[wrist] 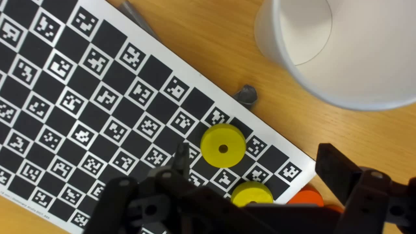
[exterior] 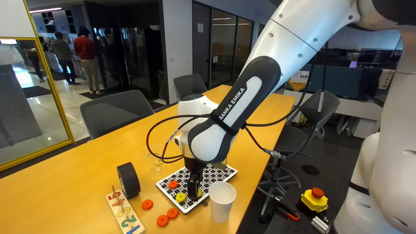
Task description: Put the yellow object in the white cup and the orange object in the glass cup
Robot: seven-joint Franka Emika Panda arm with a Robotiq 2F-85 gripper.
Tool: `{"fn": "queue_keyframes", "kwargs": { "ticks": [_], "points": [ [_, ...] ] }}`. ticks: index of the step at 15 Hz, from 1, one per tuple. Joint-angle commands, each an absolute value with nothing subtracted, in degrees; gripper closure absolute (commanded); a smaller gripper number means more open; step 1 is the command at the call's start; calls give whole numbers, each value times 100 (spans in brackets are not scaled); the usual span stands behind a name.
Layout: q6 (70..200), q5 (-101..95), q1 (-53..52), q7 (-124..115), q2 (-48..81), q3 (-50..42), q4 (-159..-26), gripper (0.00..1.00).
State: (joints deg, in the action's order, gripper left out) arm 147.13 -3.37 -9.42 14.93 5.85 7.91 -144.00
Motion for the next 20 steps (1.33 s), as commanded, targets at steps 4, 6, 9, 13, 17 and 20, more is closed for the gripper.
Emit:
{"fn": "queue_keyframes", "kwargs": {
  "ticks": [4,6,9,13,17,20],
  "points": [
    [15017,-275,-694,1829,1052,826,-14171,0],
    [15034,-268,-623,1903,1137,833,-14120,0],
    [15063,-263,-542,1980,1230,852,-14050,0],
    [15075,-243,-488,2056,1328,876,-13975,0],
    [15148,-242,-463,2131,1383,889,-13959,34],
    [15132,-223,-454,2130,1382,896,-13929,58]
  ]
}}
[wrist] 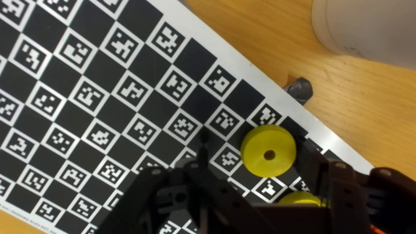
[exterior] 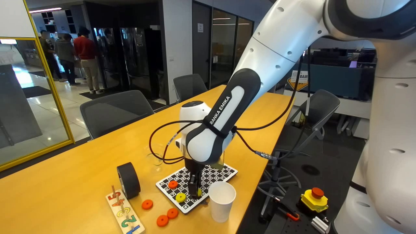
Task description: Put the yellow object in the white cup and the orange object in the glass cup
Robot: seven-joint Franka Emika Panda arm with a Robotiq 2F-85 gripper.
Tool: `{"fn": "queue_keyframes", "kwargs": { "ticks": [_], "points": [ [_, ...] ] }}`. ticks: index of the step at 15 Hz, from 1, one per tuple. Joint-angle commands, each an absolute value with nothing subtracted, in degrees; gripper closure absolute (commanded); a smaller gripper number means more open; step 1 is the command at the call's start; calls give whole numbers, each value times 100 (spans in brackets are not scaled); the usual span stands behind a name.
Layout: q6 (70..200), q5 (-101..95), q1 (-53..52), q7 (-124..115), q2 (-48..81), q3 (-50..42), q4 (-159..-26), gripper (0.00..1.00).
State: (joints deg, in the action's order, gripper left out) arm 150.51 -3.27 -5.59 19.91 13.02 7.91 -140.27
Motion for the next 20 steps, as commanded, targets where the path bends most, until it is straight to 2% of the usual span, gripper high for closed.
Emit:
{"fn": "queue_keyframes", "kwargs": {
  "ticks": [1,4,8,20],
  "points": [
    [15155,-250,-459,2127,1369,889,-13935,66],
    [15148,-241,-452,2122,1358,887,-13925,82],
    [14969,-16,-418,2133,1158,953,-14029,80],
    [13009,735,-926,1513,-1773,943,-14930,81]
  ]
}}
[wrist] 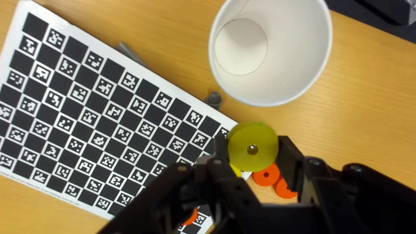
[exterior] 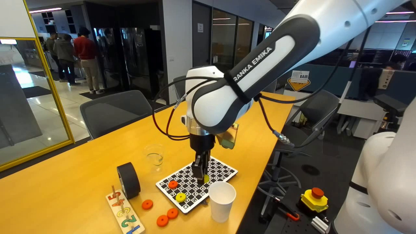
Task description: Put the yellow object in the white cup and the orange object in the glass cup
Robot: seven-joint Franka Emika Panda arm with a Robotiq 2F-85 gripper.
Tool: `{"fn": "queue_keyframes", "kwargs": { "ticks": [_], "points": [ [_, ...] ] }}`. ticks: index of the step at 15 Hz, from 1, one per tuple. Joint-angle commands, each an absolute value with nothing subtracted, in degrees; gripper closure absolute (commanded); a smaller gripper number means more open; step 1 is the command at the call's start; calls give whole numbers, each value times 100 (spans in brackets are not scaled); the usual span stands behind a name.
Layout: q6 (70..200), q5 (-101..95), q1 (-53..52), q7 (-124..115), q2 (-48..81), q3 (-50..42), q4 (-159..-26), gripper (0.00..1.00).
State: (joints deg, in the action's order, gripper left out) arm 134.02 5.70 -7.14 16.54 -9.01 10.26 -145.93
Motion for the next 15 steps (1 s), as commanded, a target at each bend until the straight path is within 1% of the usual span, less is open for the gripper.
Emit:
{"fn": "queue_keyframes", "kwargs": {
  "ticks": [1,6,15],
  "points": [
    [12894,758,-991,1508,-1925,923,-14988,81],
    [12500,798,-1210,1434,-2289,821,-15160,81],
    [12490,856,-1218,1595,-1824,551,-15122,81]
  ]
}}
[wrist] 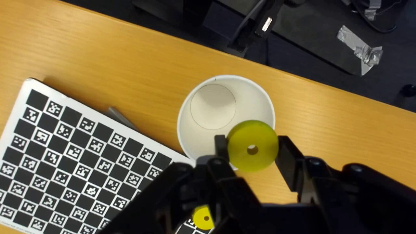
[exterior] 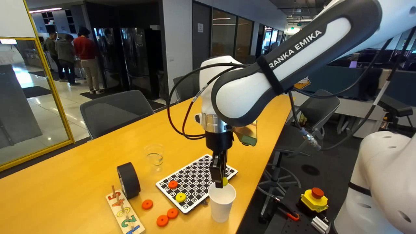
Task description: Put the yellow object in the white cup and the orange object in the glass cup
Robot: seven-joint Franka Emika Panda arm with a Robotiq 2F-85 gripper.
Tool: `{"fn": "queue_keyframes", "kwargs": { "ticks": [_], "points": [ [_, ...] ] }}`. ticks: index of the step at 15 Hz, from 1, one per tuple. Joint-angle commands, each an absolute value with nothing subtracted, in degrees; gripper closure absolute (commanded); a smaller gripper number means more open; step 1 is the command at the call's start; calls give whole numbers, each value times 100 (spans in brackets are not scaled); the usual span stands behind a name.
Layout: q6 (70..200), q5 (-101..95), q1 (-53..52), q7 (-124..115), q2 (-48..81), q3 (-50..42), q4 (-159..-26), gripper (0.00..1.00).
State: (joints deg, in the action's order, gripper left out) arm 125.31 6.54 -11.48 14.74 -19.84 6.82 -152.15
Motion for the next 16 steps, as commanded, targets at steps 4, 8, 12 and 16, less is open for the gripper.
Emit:
{"fn": "queue_keyframes", "kwargs": {
  "ticks": [4,8,12,16],
  "points": [
    [12473,978,-1219,1640,-1599,513,-15064,82],
    [12443,1111,-1191,1596,-1487,528,-15039,26],
    [12488,975,-1171,1489,-1547,601,-14975,0],
    [12531,825,-1207,1446,-1368,735,-14583,0]
  ]
}}
